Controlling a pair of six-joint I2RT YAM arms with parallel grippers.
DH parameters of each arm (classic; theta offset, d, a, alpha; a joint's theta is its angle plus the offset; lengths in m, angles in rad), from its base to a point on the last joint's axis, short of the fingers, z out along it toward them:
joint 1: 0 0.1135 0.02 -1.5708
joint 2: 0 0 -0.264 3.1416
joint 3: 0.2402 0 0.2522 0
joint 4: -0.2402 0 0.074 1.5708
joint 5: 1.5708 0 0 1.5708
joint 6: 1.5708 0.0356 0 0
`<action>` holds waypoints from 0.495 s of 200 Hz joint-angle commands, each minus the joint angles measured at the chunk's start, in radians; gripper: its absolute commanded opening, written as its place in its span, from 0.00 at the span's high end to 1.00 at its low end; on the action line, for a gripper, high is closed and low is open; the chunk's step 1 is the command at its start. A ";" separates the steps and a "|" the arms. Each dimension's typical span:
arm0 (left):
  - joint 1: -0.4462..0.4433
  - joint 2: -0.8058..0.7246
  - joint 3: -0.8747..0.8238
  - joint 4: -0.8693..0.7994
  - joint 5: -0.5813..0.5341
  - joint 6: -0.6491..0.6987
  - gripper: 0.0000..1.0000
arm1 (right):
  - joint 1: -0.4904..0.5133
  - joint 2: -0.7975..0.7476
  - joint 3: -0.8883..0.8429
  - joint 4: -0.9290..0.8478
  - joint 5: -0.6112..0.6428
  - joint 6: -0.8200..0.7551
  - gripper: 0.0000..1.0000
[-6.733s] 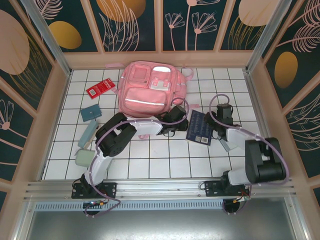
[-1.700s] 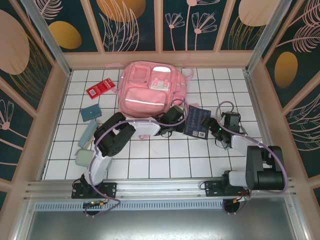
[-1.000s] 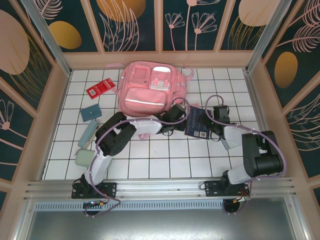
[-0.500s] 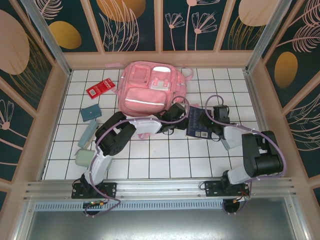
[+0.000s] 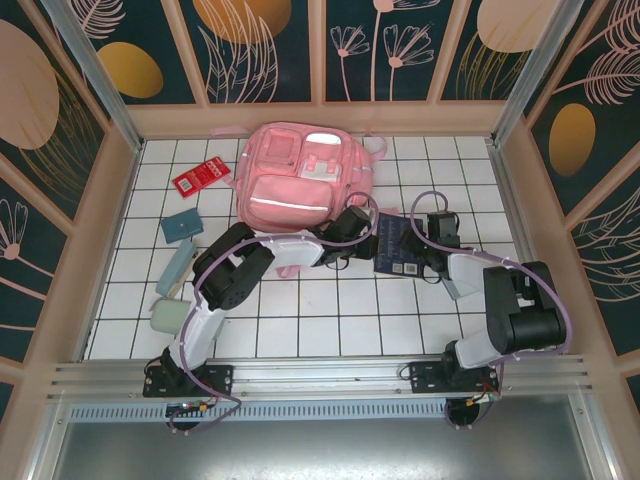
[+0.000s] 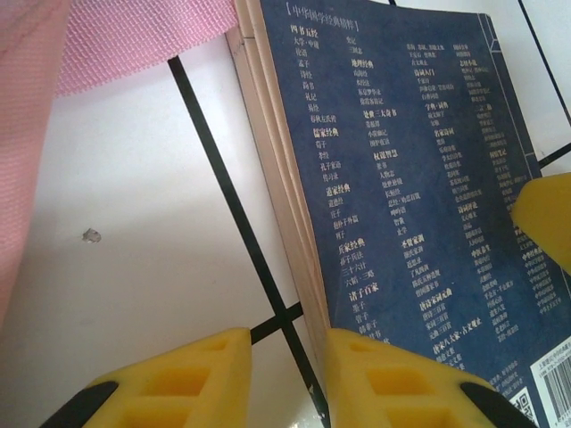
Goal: Pack the student bag
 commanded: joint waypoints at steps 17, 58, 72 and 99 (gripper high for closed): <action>0.000 -0.084 -0.053 0.082 0.012 -0.036 0.70 | 0.024 0.043 -0.026 0.050 -0.126 0.016 0.41; -0.001 -0.090 -0.066 0.118 0.030 -0.048 0.68 | 0.023 0.040 -0.029 0.052 -0.127 0.016 0.43; -0.001 -0.076 -0.046 0.101 0.044 -0.043 0.68 | 0.023 0.038 -0.031 0.051 -0.125 0.016 0.43; -0.001 -0.065 -0.053 0.116 0.036 -0.050 0.67 | 0.023 0.039 -0.032 0.051 -0.124 0.016 0.43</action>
